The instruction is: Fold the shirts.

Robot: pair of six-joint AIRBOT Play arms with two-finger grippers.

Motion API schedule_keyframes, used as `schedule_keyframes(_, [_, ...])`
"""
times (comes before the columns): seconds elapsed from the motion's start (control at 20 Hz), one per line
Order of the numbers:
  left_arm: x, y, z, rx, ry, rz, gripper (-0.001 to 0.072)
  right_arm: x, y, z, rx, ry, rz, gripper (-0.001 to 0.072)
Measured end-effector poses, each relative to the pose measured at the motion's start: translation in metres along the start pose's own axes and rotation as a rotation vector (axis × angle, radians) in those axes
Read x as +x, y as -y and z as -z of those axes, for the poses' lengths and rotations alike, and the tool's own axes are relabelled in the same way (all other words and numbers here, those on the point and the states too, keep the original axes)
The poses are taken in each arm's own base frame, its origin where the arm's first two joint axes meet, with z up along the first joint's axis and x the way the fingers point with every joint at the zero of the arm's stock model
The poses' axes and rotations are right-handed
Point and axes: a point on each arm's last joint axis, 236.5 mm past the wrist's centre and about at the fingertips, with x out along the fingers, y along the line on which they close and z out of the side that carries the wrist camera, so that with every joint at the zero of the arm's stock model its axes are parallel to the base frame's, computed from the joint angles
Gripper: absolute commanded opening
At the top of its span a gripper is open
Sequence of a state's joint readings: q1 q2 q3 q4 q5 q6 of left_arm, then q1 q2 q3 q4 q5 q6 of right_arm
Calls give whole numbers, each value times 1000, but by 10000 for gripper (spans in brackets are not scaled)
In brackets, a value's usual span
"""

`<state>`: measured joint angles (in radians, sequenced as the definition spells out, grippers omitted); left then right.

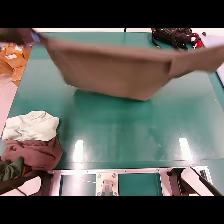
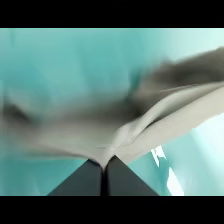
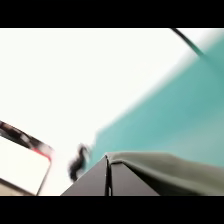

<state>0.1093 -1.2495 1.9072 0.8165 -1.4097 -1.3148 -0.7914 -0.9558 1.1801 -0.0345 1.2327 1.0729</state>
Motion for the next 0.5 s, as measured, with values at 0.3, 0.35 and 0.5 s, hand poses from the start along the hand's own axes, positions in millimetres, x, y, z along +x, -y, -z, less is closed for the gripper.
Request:
schedule_keyframes(0.3, [-130, 129, -77, 283, 409, 53, 25, -52, -197, -74, -424, 329, -162, 14])
schedule_keyframes(0.35, [-148, 144, -80, 320, 460, 53, 25, -60, -219, -80, -473, 374, -169, 14])
schedule_keyframes(0.5, [-181, 171, -85, 390, 561, 38, 25, -78, -264, -91, -573, 475, -180, 14])
